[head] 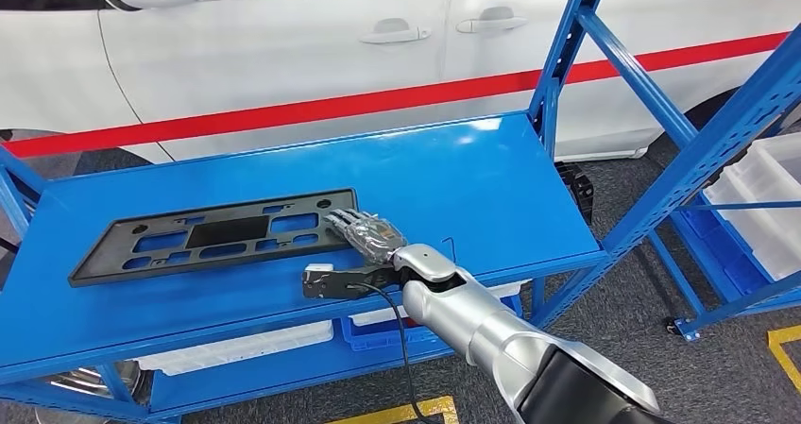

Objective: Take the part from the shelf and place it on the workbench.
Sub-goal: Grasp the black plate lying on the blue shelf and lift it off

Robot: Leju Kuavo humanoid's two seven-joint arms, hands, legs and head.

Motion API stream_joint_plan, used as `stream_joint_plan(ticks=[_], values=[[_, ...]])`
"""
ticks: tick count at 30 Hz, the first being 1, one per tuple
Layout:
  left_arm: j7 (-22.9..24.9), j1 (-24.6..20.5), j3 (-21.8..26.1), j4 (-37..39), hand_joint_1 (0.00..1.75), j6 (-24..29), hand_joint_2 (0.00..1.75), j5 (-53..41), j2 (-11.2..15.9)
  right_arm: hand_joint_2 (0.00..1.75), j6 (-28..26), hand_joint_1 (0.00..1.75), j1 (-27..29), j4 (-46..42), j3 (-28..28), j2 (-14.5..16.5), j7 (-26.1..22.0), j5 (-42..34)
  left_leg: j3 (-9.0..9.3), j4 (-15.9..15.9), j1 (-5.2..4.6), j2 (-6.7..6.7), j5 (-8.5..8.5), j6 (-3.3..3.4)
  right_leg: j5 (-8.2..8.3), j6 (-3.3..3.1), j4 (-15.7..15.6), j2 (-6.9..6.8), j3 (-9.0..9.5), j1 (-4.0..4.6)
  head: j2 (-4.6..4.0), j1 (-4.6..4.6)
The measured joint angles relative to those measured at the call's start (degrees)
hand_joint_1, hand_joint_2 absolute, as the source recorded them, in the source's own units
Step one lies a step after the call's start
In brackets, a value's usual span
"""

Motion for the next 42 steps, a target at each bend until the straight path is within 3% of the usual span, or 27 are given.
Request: stream_joint_plan(ticks=[11,18,27,42], values=[[0.3,0.1,0.0,0.0,0.0,0.1,0.0,0.3,0.0,1.75,-1.6,0.0,0.1,0.6,0.0,0.2,1.5,3.1,0.24,0.0,0.0,-0.01,-0.04,0.04,-0.05,0.03,0.0,-0.02,0.22,0.0,0.0,0.0],[-0.3,0.3,0.0,0.0,0.0,0.1,0.0,0.5,0.0,1.75,-4.6,0.0,-0.3,-0.4,-2.6,-1.4,-1.0,2.5,0.25,0.0,-0.01,-0.04,-0.02,0.07,-0.04,0.07,0.0,-0.06,0.27,-0.01,0.0,0.0],[-0.9,0.5,0.0,0.0,0.0,-0.1,0.0,0.3,0.0,1.75,-2.6,0.0,-1.2,-3.8,-6.4,-5.2,-2.0,1.7,0.23,0.0,-0.05,-0.04,-0.06,0.11,-0.02,0.11,0.0,-0.06,0.26,-0.06,0.0,0.0],[-0.6,0.5,-0.1,0.0,0.0,0.4,0.0,0.2,0.0,1.75,0.1,0.0,0.0,-4.1,-6.4,-5.7,-2.6,1.0,0.21,0.0,-0.04,-0.03,-0.11,0.1,-0.1,0.13,0.0,-0.06,0.24,-0.04,0.0,0.0]])
